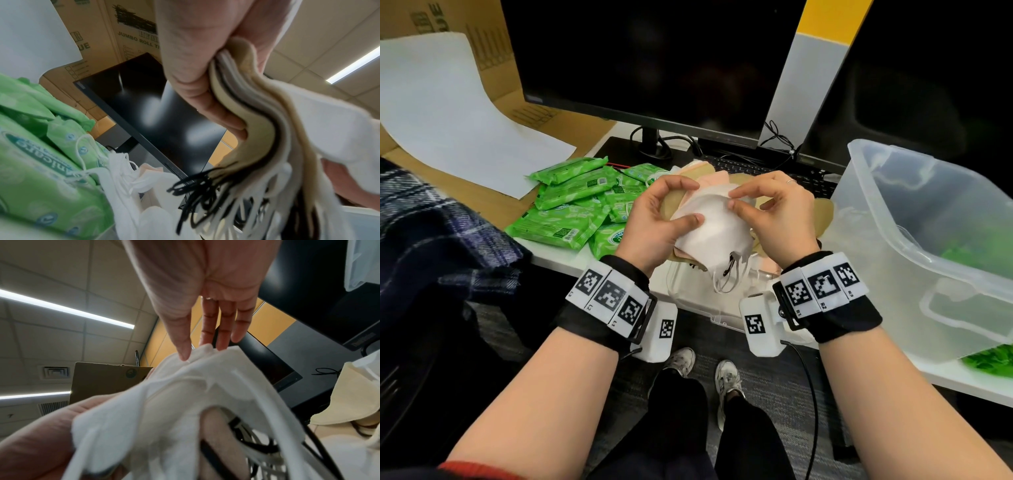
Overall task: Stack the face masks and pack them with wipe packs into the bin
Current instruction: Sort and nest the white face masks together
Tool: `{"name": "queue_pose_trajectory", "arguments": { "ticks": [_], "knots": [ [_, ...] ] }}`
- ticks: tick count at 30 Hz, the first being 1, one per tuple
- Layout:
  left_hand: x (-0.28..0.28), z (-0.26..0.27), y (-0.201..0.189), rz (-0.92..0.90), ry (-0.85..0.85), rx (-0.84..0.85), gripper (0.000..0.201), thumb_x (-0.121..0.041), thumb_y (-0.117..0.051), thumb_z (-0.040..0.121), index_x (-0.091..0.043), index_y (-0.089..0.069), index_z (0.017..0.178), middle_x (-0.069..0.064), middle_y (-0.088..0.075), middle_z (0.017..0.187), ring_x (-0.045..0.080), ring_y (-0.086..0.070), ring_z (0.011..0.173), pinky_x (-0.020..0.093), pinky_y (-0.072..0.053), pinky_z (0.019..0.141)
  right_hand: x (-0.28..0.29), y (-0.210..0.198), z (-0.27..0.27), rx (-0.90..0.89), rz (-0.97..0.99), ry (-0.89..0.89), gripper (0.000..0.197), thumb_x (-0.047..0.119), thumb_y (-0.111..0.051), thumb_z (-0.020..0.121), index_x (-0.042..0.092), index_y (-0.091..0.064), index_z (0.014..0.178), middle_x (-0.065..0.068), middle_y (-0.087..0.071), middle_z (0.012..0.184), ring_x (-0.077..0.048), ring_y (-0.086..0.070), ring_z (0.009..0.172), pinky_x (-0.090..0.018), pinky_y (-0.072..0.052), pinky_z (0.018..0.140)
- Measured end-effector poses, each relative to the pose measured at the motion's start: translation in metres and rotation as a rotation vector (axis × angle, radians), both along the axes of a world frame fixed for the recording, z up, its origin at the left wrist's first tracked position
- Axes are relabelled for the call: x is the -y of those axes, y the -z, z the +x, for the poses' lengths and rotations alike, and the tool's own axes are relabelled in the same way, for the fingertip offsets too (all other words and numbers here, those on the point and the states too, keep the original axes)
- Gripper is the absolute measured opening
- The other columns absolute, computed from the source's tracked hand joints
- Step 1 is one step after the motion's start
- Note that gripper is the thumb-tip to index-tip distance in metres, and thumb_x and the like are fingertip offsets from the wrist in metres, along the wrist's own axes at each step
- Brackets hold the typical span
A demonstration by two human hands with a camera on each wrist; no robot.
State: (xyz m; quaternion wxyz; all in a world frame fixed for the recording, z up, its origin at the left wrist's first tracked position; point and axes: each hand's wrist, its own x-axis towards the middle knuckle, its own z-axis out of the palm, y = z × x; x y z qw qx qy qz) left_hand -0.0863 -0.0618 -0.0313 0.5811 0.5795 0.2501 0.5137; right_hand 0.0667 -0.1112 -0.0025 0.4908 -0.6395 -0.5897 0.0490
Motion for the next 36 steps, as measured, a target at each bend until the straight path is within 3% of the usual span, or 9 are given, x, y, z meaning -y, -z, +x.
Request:
{"name": "queue_pose_trajectory", "arguments": {
  "ticks": [9, 12, 15, 19, 22, 27, 31, 33, 36],
  "knots": [
    [-0.002, 0.001, 0.0, -0.008, -0.029, -0.057, 0.041, 0.015, -0.062, 0.075, -0.023, -0.062, 0.091, -0.007, -0.062, 0.098, 0.006, -0.059, 0.09, 0.027, -0.052, 0.085, 0.005, 0.002, -0.004, -0.081, -0.151, -0.305, 0.011, 0.023, -0.052, 0.084, 0.029, -0.046, 0.077, 0.019, -0.056, 0.073, 0.004, -0.05, 0.074, -0.018, -0.04, 0.07],
    [0.0, 0.002, 0.0, -0.062, -0.023, -0.112, 0.031, 0.012, -0.059, 0.08, -0.015, -0.067, 0.093, -0.004, -0.066, 0.085, 0.001, -0.063, 0.068, 0.019, -0.054, 0.064, 0.005, 0.007, -0.003, -0.124, -0.153, -0.293, 0.013, 0.024, -0.056, 0.082, 0.033, -0.047, 0.081, 0.019, -0.057, 0.071, -0.008, -0.052, 0.072, -0.033, -0.045, 0.068],
    [0.0, 0.003, 0.0, -0.132, -0.013, -0.099, 0.036, 0.012, -0.051, 0.083, -0.011, -0.064, 0.107, 0.002, -0.066, 0.093, 0.004, -0.064, 0.07, 0.021, -0.055, 0.068, 0.005, 0.006, 0.002, -0.037, -0.188, -0.195, 0.034, 0.008, -0.07, 0.075, 0.034, -0.054, 0.09, 0.012, -0.059, 0.084, -0.018, -0.057, 0.082, -0.043, -0.051, 0.078],
    [-0.006, -0.003, -0.006, -0.224, -0.078, -0.035, 0.031, -0.018, -0.052, 0.072, -0.015, -0.071, 0.096, 0.008, -0.066, 0.112, 0.018, -0.058, 0.107, 0.033, -0.044, 0.098, 0.008, -0.006, 0.014, 0.023, -0.158, 0.115, 0.017, 0.005, -0.066, 0.074, 0.018, -0.068, 0.084, 0.009, -0.058, 0.066, -0.009, -0.054, 0.067, -0.018, -0.044, 0.061],
    [-0.006, -0.006, -0.007, -0.258, -0.082, -0.007, 0.034, -0.032, -0.052, 0.063, -0.017, -0.072, 0.086, 0.0, -0.069, 0.099, 0.009, -0.063, 0.094, 0.031, -0.046, 0.094, 0.007, -0.015, 0.024, -0.13, 0.067, 0.384, 0.019, 0.01, -0.06, 0.074, 0.027, -0.059, 0.067, 0.016, -0.052, 0.06, -0.007, -0.05, 0.06, -0.023, -0.043, 0.065],
    [-0.003, 0.001, -0.004, -0.249, -0.016, 0.011, 0.037, -0.043, -0.051, 0.073, -0.016, -0.074, 0.082, 0.002, -0.071, 0.098, 0.01, -0.065, 0.09, 0.03, -0.048, 0.091, 0.014, -0.018, -0.008, 0.033, -0.058, -0.019, 0.029, 0.013, -0.062, 0.083, 0.034, -0.056, 0.064, 0.017, -0.054, 0.062, 0.003, -0.05, 0.058, -0.011, -0.042, 0.06],
    [0.0, 0.001, -0.001, -0.156, 0.073, -0.011, 0.011, -0.008, -0.068, 0.074, -0.014, -0.075, 0.08, -0.006, -0.072, 0.075, 0.006, -0.065, 0.072, 0.019, -0.052, 0.073, 0.013, -0.009, -0.02, -0.084, -0.261, -0.244, 0.035, 0.038, -0.041, 0.082, 0.017, -0.068, 0.078, 0.006, -0.063, 0.073, 0.0, -0.053, 0.068, -0.018, -0.041, 0.067],
    [0.0, -0.001, 0.001, -0.092, 0.067, -0.073, 0.035, 0.012, -0.065, 0.072, -0.007, -0.069, 0.101, -0.013, -0.071, 0.071, 0.0, -0.064, 0.068, 0.015, -0.052, 0.066, 0.011, -0.006, -0.014, -0.224, -0.228, -0.241, 0.028, 0.026, -0.039, 0.081, 0.024, -0.065, 0.092, 0.008, -0.064, 0.076, -0.003, -0.056, 0.074, -0.019, -0.045, 0.074],
    [0.005, -0.005, 0.0, -0.084, 0.145, -0.117, 0.048, 0.024, -0.056, 0.073, -0.007, -0.063, 0.109, -0.01, -0.07, 0.066, 0.002, -0.064, 0.06, 0.021, -0.052, 0.049, 0.011, -0.004, -0.002, -0.046, -0.204, -0.213, 0.032, 0.008, -0.053, 0.086, 0.036, -0.057, 0.101, 0.008, -0.055, 0.071, -0.015, -0.056, 0.079, -0.034, -0.047, 0.082]
  ]
}}
